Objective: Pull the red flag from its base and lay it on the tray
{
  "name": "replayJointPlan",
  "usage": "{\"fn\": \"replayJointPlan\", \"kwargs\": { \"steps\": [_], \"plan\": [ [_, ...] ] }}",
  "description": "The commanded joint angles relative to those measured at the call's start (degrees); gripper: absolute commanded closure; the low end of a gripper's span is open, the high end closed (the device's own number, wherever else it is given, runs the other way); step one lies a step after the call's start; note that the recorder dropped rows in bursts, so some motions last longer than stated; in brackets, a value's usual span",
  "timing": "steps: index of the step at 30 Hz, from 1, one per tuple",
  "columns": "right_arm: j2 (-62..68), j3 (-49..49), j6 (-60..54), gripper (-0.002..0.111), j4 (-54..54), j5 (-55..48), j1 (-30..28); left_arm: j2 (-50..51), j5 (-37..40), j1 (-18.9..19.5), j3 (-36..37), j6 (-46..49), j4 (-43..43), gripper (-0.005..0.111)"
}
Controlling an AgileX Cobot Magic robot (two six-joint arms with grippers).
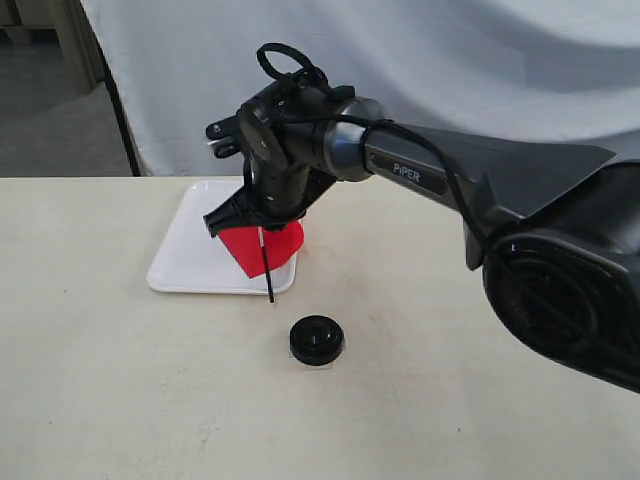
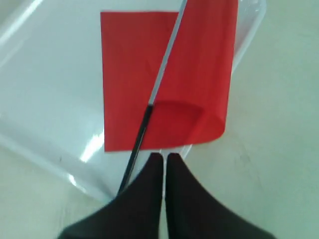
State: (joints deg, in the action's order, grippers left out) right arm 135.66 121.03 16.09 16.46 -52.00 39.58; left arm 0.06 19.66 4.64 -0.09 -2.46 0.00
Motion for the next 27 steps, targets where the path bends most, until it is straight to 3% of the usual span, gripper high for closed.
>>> {"fn": "replayJointPlan", "kwargs": {
  "steps": [1,9,18,27],
  "plan": [
    [-1.13,-0.26,-10.38,0.106,-4.92,-9.52,-0.15,-0.06,0.01,0.13,0.09,0.08,0.0,0.107],
    [-13.28,-19.6,-12.66,0.109,-11.48,-1.25,-5.1,-0.06,0.01,0.13,0.09,0.08,0.0,0.107],
    [-38.48,-50.5,-11.58,0.109,-16.46,14.06,-22.29,-0.06,0.01,0.13,0.09,0.08,0.0,0.107],
    [-64.72,-68.52,-11.05,0.109,-16.15,22.88,-43.01,-0.06,0.01,0.13,0.09,0.08,0.0,0.107]
  ]
}}
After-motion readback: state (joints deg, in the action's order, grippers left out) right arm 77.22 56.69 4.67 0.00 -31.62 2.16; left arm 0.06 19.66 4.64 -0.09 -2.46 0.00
